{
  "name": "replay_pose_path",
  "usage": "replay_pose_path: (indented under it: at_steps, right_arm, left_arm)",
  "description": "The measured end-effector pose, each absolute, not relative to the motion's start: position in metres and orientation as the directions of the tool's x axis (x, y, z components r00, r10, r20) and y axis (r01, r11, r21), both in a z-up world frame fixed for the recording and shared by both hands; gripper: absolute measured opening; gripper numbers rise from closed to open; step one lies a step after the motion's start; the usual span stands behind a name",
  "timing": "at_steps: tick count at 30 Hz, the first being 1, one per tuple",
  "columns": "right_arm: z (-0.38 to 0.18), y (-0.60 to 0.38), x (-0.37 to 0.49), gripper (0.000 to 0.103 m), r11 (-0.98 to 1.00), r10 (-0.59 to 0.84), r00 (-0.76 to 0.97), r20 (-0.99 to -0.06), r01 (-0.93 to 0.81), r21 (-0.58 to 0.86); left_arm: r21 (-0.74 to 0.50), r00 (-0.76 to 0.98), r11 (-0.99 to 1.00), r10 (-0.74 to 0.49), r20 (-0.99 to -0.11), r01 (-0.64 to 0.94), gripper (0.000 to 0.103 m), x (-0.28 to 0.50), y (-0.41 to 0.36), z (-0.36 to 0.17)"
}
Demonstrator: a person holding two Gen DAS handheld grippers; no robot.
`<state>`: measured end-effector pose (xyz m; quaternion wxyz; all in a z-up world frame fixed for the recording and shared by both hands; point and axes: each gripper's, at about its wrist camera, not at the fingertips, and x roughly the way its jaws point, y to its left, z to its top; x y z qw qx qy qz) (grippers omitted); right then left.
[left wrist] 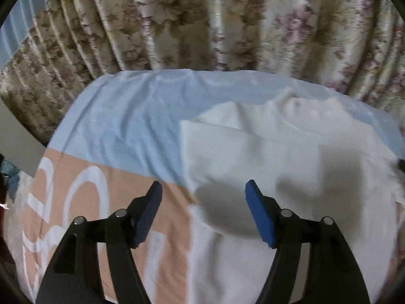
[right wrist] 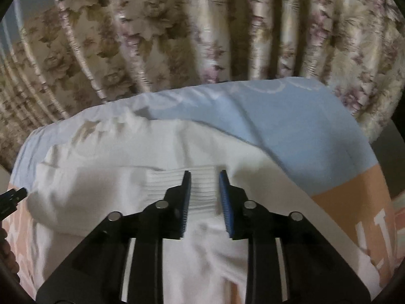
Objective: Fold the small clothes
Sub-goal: 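Open the right gripper to release the folded side, then move the right gripper to the other sleeve cuff and grasp it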
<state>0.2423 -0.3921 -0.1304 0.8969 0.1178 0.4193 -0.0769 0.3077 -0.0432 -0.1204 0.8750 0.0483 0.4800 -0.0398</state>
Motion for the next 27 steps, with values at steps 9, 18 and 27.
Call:
replay_pose_path:
  at_steps: [9, 18, 27]
  right_arm:
    - [-0.161, -0.386, 0.251, 0.035, 0.959, 0.040, 0.569, -0.821, 0.208, 0.191]
    - [-0.101, -0.392, 0.169, 0.071, 0.929, 0.113, 0.683, -0.722, 0.184, 0.320]
    - [-0.089, -0.440, 0.054, 0.081, 0.843, 0.015, 0.693, -0.721, 0.379, 0.382]
  left_arm:
    - [0.065, 0.511, 0.975, -0.055, -0.858, 0.213, 0.072, 0.271, -0.093, -0.112]
    - [0.118, 0.601, 0.959, -0.063, -0.796, 0.257, 0.081, 0.239, -0.135, -0.071]
    - [0.123, 0.635, 0.920, -0.156, -0.757, 0.372, 0.082, 0.204, -0.188, -0.052]
